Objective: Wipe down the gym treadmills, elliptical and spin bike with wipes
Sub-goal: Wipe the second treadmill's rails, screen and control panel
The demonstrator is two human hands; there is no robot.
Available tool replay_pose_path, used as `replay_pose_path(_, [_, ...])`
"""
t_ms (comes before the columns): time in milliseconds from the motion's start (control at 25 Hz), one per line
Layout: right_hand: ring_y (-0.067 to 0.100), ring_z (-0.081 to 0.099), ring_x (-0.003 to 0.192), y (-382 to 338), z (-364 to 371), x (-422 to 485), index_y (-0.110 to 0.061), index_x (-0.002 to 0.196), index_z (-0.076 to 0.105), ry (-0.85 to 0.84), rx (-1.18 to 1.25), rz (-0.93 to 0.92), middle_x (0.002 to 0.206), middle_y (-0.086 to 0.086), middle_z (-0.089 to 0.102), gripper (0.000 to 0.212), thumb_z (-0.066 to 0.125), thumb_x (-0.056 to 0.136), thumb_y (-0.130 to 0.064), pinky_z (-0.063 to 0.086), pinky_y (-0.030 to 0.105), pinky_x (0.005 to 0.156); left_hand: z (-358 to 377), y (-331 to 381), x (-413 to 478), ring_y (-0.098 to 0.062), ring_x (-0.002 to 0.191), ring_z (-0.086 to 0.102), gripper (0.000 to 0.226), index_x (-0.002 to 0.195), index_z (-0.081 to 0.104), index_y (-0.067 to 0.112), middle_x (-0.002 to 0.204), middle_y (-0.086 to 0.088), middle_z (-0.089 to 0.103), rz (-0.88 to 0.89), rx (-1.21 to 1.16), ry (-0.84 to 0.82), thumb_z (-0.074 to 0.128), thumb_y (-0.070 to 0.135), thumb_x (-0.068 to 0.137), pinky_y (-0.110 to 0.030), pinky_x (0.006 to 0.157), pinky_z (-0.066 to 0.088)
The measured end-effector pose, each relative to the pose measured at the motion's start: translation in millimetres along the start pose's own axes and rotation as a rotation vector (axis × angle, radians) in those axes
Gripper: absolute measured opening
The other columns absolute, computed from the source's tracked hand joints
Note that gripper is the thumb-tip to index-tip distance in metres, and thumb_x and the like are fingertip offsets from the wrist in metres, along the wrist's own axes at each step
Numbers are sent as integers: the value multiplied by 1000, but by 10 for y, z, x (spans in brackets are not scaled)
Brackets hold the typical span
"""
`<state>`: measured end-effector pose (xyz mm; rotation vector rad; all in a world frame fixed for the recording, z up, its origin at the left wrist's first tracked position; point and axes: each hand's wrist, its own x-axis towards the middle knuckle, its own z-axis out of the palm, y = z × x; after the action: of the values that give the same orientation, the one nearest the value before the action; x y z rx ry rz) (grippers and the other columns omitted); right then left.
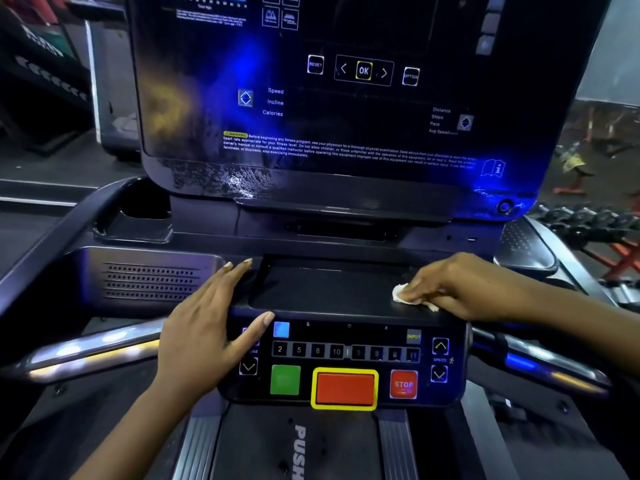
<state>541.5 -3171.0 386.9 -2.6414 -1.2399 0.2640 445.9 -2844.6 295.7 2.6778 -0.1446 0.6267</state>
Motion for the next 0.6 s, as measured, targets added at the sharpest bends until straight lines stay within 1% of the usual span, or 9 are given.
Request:
replay_pose_path(80, [-7, 60, 97, -114, -71, -23, -21, 105, 72, -13, 110, -52, 104, -15, 69, 29, 61, 81, -9, 41, 1, 81, 12, 2, -10, -25, 123, 55, 81, 136, 50, 11, 130, -7, 60, -1, 3, 5, 22, 72, 90, -28, 94, 37])
replay_pose_path(120, [-8, 61, 96, -127, -91, 38, -20, 105, 72, 16, 147, -70, 104, -16, 69, 29, 59, 81, -10, 42, 3, 81, 11, 1, -14, -24, 123, 55, 81, 136, 50, 11, 130, -8, 61, -1, 6, 7, 22, 72, 90, -28, 94, 37])
replay_pose_path(160, [-7, 61, 96, -97, -87, 142, -20, 105, 72, 75, 157, -57, 105, -15, 69, 29, 59, 81, -10, 43, 4, 81, 6, -2, -12, -25, 123, 55, 81, 136, 50, 11, 130, -8, 61, -2, 9, 7, 22, 72, 90, -28, 94, 37])
replay_pose_path(240, [-2, 62, 96, 31, -10, 393, -20, 105, 72, 178, 150, 60, 106, -9, 69, 30, 61, 83, -3, 40, 1, 77, 2, -8, -2, -26, 122, 56, 82, 135, 50, 11, 129, -8, 61, -1, 11, 5, 22, 72, 90, -29, 94, 37])
replay_pose_path(320, [0, 63, 96, 121, 149, 616, -20, 106, 71, 139, 148, 179, 106, -5, 70, 32, 60, 84, 1, 37, -1, 73, 7, -8, -7, -26, 122, 56, 82, 135, 51, 10, 128, -9, 61, -2, 14, 8, 22, 72, 90, -32, 97, 37])
replay_pose_path(400, [0, 62, 99, 98, 301, 751, -19, 108, 71, 78, 156, 207, 108, -4, 69, 32, 59, 85, 1, 37, -2, 75, 12, 0, -5, -26, 122, 56, 82, 134, 51, 9, 128, -9, 61, 0, 18, 9, 22, 71, 91, -34, 99, 36])
replay_pose_path(480, [4, 61, 102, -51, 348, 823, -20, 112, 69, 73, 165, 175, 111, -4, 68, 32, 58, 87, -2, 39, 0, 80, 11, -6, 3, -27, 121, 56, 81, 134, 52, 8, 127, -9, 62, 1, 27, 7, 22, 70, 91, -33, 101, 35])
replay_pose_path(600, [7, 62, 101, -446, 336, 804, -19, 111, 69, 103, 162, 36, 110, -3, 69, 29, 62, 86, -6, 44, 11, 85, 19, -21, -9, -26, 122, 56, 81, 134, 52, 8, 128, -10, 61, 6, 33, 5, 23, 70, 91, -31, 106, 31])
